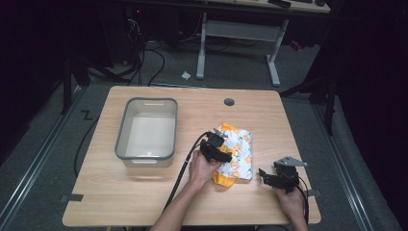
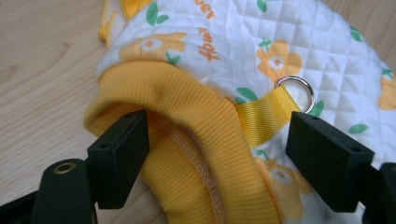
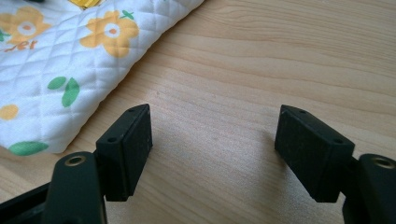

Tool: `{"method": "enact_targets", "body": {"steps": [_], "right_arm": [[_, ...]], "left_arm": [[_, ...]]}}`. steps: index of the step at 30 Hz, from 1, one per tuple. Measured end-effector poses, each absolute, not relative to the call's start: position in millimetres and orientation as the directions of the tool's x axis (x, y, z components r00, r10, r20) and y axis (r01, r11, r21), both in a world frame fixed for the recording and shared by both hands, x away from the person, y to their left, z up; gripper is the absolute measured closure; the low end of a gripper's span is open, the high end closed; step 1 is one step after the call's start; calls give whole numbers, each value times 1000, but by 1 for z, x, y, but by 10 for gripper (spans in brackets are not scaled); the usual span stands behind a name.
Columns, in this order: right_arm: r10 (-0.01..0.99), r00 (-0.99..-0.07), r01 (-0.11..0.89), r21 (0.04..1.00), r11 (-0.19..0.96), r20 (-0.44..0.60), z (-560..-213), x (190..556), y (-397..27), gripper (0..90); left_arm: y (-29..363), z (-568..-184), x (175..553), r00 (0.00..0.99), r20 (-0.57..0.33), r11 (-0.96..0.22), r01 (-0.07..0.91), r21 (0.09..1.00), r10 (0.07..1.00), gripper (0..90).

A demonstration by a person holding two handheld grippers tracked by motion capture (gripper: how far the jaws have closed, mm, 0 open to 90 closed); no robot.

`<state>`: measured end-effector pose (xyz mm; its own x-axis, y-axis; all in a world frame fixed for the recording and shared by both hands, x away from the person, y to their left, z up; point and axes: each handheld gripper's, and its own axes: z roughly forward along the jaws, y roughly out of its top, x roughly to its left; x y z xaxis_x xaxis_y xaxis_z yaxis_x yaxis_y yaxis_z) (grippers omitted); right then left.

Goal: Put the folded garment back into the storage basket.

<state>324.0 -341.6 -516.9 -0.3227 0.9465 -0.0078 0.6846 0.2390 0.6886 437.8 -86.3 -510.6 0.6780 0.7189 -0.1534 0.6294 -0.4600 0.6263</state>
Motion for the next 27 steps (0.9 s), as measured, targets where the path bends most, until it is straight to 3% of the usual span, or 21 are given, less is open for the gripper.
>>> {"method": "enact_targets", "body": {"steps": [6,8,11,15,20,27], "right_arm": [[946,-323,684,689,239,-8,-517,324,-342,279],[946,-323,685,689,239,-8,-517,324,-342,279],[946,-324,684,689,240,-8,-517,324,-342,279],[946,-324,684,689,240,-8,-517,324,-342,279],[945,-326,684,689,242,-8,-517,324,-342,278],[946,-325,684,689,240,-6,-517,324,-342,278]], "left_arm": [[-90,-513,436,678,-102,-480,610,630,728,262],[-90,-512,436,679,-103,-479,609,632,727,346],[-89,-510,436,691,-108,-481,597,642,715,543],[-86,-510,438,685,-153,-463,622,632,712,704],[-83,-507,438,687,-177,-455,630,630,705,759],[-74,-493,435,702,-179,-440,602,667,690,770]]}}
